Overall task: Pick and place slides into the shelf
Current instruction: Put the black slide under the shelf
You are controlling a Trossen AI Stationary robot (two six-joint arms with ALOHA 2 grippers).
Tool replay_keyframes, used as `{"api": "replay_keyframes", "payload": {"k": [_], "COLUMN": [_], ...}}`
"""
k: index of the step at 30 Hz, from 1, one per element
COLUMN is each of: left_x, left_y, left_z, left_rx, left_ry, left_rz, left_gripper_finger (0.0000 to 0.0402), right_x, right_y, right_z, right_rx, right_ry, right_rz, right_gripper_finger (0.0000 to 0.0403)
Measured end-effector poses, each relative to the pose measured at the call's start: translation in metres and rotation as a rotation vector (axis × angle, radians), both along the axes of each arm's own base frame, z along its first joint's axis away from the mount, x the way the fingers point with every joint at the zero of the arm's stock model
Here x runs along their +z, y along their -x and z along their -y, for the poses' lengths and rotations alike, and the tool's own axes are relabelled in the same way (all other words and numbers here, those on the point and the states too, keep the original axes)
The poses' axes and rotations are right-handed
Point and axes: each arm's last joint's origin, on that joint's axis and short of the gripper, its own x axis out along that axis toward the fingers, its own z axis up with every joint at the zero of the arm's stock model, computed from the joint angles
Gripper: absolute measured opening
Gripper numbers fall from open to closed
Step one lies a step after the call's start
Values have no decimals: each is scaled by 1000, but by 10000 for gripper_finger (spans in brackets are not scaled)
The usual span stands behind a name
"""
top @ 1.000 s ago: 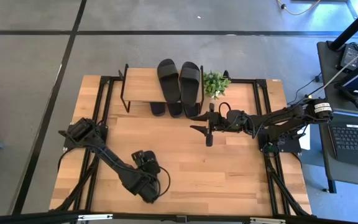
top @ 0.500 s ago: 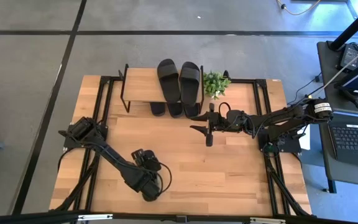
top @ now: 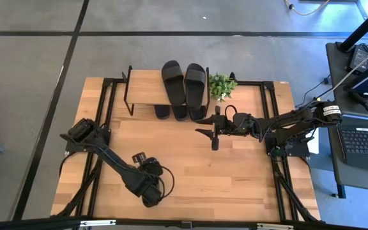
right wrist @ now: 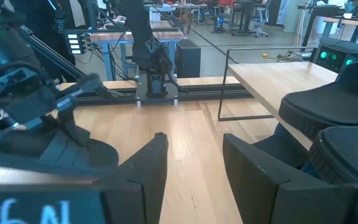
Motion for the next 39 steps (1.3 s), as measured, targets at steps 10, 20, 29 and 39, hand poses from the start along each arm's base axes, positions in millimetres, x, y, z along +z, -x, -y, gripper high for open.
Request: {"api": "replay_keyframes", "payload": {"k": [10, 20, 29, 39], "left_x": [36, 108, 134, 68], "left_y": [34, 58, 75, 70], "left_z": [-17, -59, -106, -124], "left_rx": [6, -72, -89, -64], "left_ry": [-111, -241, -335, -358], "left_rz": [-160, 91, 168, 149], "left_gripper_finger": [5, 3, 3, 3], "right_x": [3, 3, 16, 49], "right_y": [0, 0, 1, 21], "right_z": [0, 0, -3, -24], "right_rx": [0, -9, 20, 129], "right_ry": [-2, -108, -112, -133], "right_rz": [28, 43, 162, 291], "right_gripper_finger": [156, 156, 156, 156]}}
